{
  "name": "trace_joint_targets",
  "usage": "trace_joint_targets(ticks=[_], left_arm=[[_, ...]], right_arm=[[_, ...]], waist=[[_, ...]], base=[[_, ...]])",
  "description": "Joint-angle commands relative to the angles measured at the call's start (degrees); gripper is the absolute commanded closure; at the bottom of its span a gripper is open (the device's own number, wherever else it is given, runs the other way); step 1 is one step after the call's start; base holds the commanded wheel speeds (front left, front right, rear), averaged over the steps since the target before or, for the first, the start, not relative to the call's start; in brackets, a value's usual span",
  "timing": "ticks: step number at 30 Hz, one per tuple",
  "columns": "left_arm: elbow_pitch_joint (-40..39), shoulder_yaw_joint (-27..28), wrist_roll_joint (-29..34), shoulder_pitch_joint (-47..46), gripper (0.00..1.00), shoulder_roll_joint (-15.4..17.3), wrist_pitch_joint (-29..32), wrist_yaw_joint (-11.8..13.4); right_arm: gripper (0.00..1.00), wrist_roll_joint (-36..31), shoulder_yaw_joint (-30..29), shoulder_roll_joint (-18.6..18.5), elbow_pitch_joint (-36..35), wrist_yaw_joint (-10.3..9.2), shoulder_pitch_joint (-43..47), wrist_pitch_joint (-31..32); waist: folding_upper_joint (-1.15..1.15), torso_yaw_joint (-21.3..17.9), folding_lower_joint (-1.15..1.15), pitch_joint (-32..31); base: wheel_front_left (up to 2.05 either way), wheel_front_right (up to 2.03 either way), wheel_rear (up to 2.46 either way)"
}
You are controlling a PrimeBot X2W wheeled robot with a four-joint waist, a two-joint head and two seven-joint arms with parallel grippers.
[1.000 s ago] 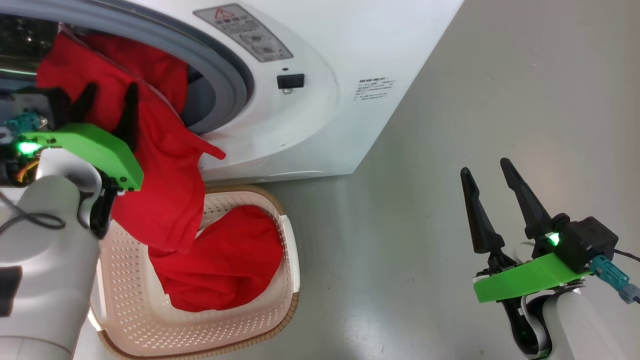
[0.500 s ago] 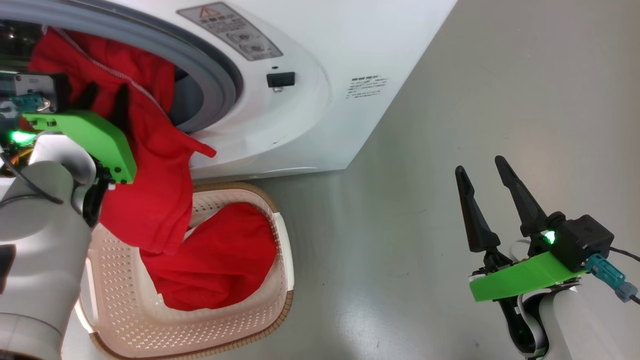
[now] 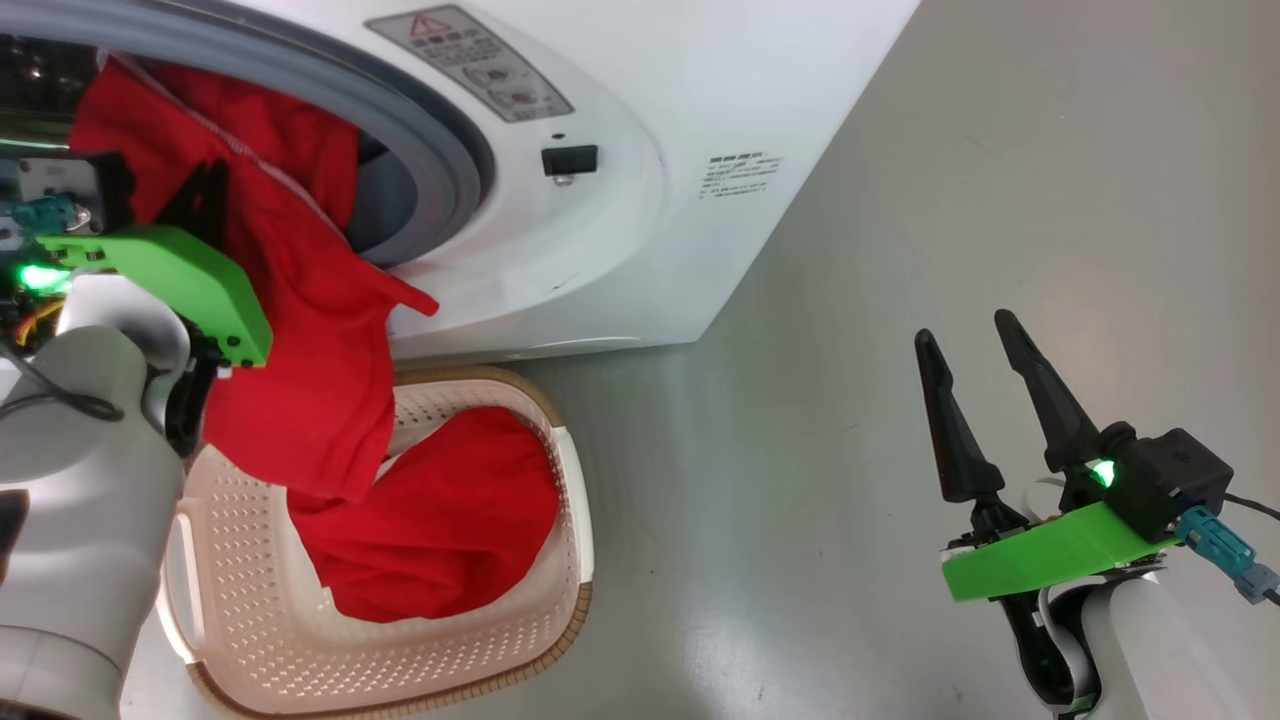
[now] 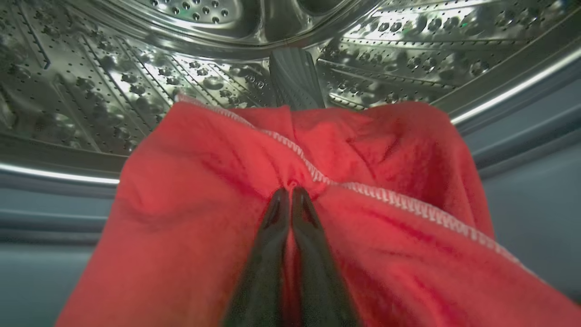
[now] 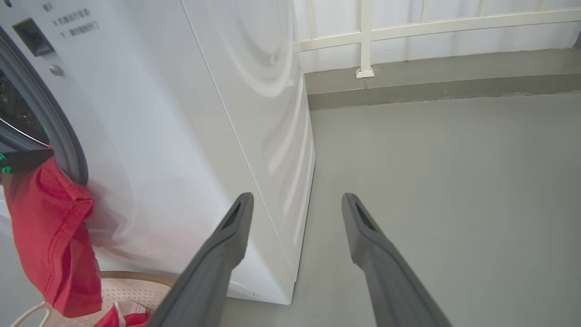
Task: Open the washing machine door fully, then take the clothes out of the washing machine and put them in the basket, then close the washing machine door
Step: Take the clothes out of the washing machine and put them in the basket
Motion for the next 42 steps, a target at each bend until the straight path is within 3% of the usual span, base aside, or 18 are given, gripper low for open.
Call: trace_joint_targets(ticks=[1, 6, 12, 18, 24, 32, 42], left_arm=[[-1.5, 0.9, -1.0, -0.1, 1.00, 2.7, -1.2, 0.1], [-4.8, 2.4, -3.3, 2.3, 1.00, 3.2, -3.0, 0.1], [-16.9, 10.4, -1.1, 9.4, 1.00, 4.6, -3.1, 0.3], [-27.4, 18.6, 3.9, 19.7, 1.00, 2.6, -3.1, 0.3], [-34.5, 22.9, 7.5, 27.4, 1.00, 0.6, -3.1, 0.1], [-42.5, 22.5, 9.7, 38.3, 1.00, -1.3, -3.1, 0.1], [-38.9, 18.9, 8.2, 44.3, 1.00, -2.7, -3.1, 0.1]], right_arm=[[0.00, 0.5, 0.8, 0.0, -1.3, 0.28, -0.2, -0.4], [0.00, 0.4, 0.3, 0.0, -1.3, 0.28, 0.4, -0.4], [0.00, 0.2, -0.1, 0.0, -1.2, 0.28, 0.7, -0.4], [0.00, 0.1, -0.3, 0.0, -1.0, 0.28, 1.4, -0.4], [0.00, 0.1, -0.3, 0.0, -0.7, 0.28, 1.8, -0.4], [0.00, 0.2, -0.2, 0.0, -0.7, 0.28, 2.2, -0.4], [0.00, 0.2, 0.3, 0.0, -0.6, 0.28, 2.1, -0.4]], waist=[[0.00, 0.2, 0.00, -0.3], [0.00, 1.0, 0.00, -1.1], [0.00, 1.8, 0.00, -2.0], [0.00, 2.6, 0.00, -3.2], [0.00, 3.1, 0.00, -4.0], [0.00, 3.3, 0.00, -4.5], [0.00, 2.9, 0.00, -4.1]], base=[[0.00, 0.00, 0.00], [0.00, 0.00, 0.00], [0.00, 0.00, 0.00], [0.00, 0.00, 0.00], [0.00, 0.00, 0.00], [0.00, 0.00, 0.00], [0.00, 0.00, 0.00]])
